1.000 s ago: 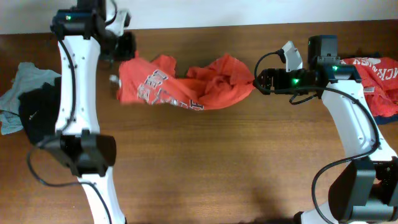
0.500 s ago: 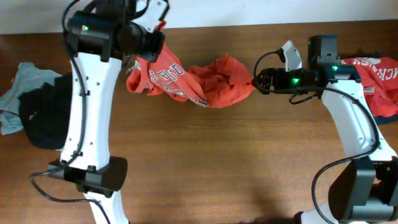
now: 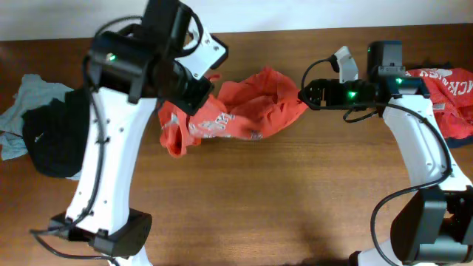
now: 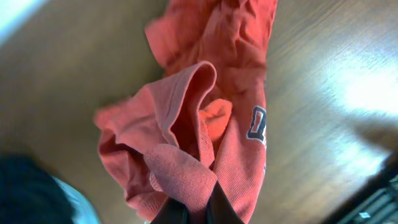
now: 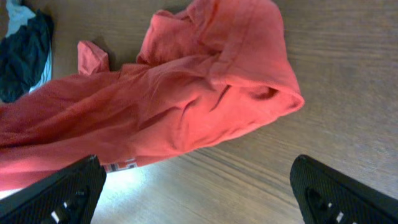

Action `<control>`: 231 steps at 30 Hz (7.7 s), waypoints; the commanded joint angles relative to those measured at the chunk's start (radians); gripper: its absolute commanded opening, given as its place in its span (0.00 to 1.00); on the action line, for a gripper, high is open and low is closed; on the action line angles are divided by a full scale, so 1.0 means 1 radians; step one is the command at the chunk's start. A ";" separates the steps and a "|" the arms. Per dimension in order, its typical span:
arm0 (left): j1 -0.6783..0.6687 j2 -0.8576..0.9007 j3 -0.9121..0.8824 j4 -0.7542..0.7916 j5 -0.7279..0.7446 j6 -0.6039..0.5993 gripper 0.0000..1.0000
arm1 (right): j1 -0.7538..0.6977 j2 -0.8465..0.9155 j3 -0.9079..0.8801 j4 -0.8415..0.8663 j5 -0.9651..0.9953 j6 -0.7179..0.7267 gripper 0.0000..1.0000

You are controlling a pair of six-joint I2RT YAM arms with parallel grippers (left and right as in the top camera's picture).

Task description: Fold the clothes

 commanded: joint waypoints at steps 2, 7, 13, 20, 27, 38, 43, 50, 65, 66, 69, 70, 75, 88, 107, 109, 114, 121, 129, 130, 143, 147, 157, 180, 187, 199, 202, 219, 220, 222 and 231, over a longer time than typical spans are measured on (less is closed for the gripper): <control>0.002 0.000 -0.156 0.000 -0.002 -0.257 0.01 | -0.057 0.012 0.043 0.002 -0.049 0.001 0.98; 0.000 0.000 -0.388 0.007 0.068 -0.312 0.40 | -0.092 0.012 0.053 0.001 -0.084 0.001 0.98; 0.000 -0.001 -0.476 0.035 0.114 -0.311 0.63 | -0.079 0.012 0.053 0.003 -0.080 0.000 0.99; 0.003 -0.031 -0.476 0.222 0.113 -0.346 0.64 | -0.002 0.016 0.053 0.015 0.092 0.021 0.99; 0.042 -0.072 -0.476 0.407 -0.005 -0.472 0.64 | 0.160 0.066 0.053 0.069 0.478 0.209 0.89; 0.122 -0.103 -0.476 0.460 -0.034 -0.486 0.64 | 0.335 0.243 0.053 0.187 0.643 0.470 0.72; 0.127 -0.103 -0.476 0.458 -0.065 -0.486 0.64 | 0.359 0.298 0.053 0.265 0.647 0.604 0.66; 0.127 -0.103 -0.476 0.458 -0.071 -0.486 0.64 | 0.363 0.344 0.053 0.350 0.668 0.663 0.49; 0.127 -0.103 -0.476 0.450 -0.082 -0.486 0.64 | 0.360 0.368 0.053 0.351 0.671 0.663 0.04; 0.127 -0.103 -0.476 0.450 -0.082 -0.486 0.64 | 0.359 0.367 0.054 0.352 0.674 0.663 0.04; 0.127 -0.103 -0.476 0.451 -0.082 -0.485 0.64 | 0.345 0.356 0.079 0.326 0.678 0.642 0.04; 0.127 -0.103 -0.476 0.451 -0.085 -0.486 0.64 | 0.338 0.349 0.097 0.305 0.686 0.632 0.04; 0.127 -0.103 -0.476 0.451 -0.086 -0.486 0.64 | 0.243 0.298 0.274 0.093 0.711 0.585 0.04; 0.127 -0.103 -0.476 0.425 -0.086 -0.462 0.64 | -0.226 0.304 0.509 -0.317 0.568 0.529 0.29; 0.076 -0.095 -0.590 0.385 -0.008 -0.459 0.59 | -0.209 0.305 0.526 -0.511 0.323 0.194 0.99; 0.061 -0.093 -0.630 0.422 0.058 -0.402 0.59 | -0.198 0.305 0.526 -0.508 0.323 0.195 0.99; 0.016 -0.071 -0.756 0.550 0.179 -0.203 0.63 | -0.196 0.305 0.526 -0.506 0.320 0.195 0.99; 0.007 0.028 -0.825 0.699 0.183 -0.096 0.65 | -0.197 0.305 0.526 -0.515 0.320 0.195 0.99; 0.007 0.182 -0.825 0.825 0.179 -0.040 0.65 | -0.197 0.305 0.526 -0.515 0.320 0.195 0.99; 0.007 0.188 -0.825 0.832 0.179 -0.040 0.64 | -0.197 0.305 0.526 -0.515 0.320 0.195 0.99; 0.011 0.173 -0.753 0.737 0.178 -0.093 0.00 | -0.197 0.306 0.526 -0.496 0.320 0.195 0.99; 0.011 0.102 -0.651 0.595 0.158 -0.093 0.00 | -0.197 0.306 0.526 -0.492 0.320 0.195 0.99; 0.011 -0.086 -0.575 0.335 0.045 -0.253 0.01 | -0.196 0.306 0.526 -0.478 0.320 0.195 0.99; 0.007 -0.087 -0.583 0.200 -0.070 -0.404 0.07 | -0.196 0.306 0.526 -0.485 0.315 0.172 0.99; 0.005 -0.084 -0.730 0.369 -0.070 -0.405 0.31 | -0.196 0.306 0.526 -0.485 0.315 0.172 0.99; 0.005 -0.084 -1.052 0.833 -0.085 -0.404 0.47 | -0.196 0.306 0.526 -0.485 0.315 0.172 0.99; 0.005 -0.084 -1.071 0.871 -0.086 -0.404 0.47 | -0.196 0.306 0.526 -0.485 0.315 0.172 0.99; 0.003 -0.024 -1.061 0.873 -0.085 -0.427 0.01 | -0.196 0.306 0.525 -0.485 0.316 0.160 0.99; 0.003 -0.035 -1.052 0.856 -0.086 -0.444 0.00 | -0.196 0.306 0.526 -0.484 0.316 0.160 0.99; 0.003 -0.071 -1.032 0.819 -0.086 -0.471 0.01 | -0.196 0.306 0.526 -0.481 0.316 0.160 0.99; 0.002 -0.369 -0.985 0.494 -0.085 -0.667 0.01 | -0.196 0.306 0.525 -0.455 0.314 0.161 0.99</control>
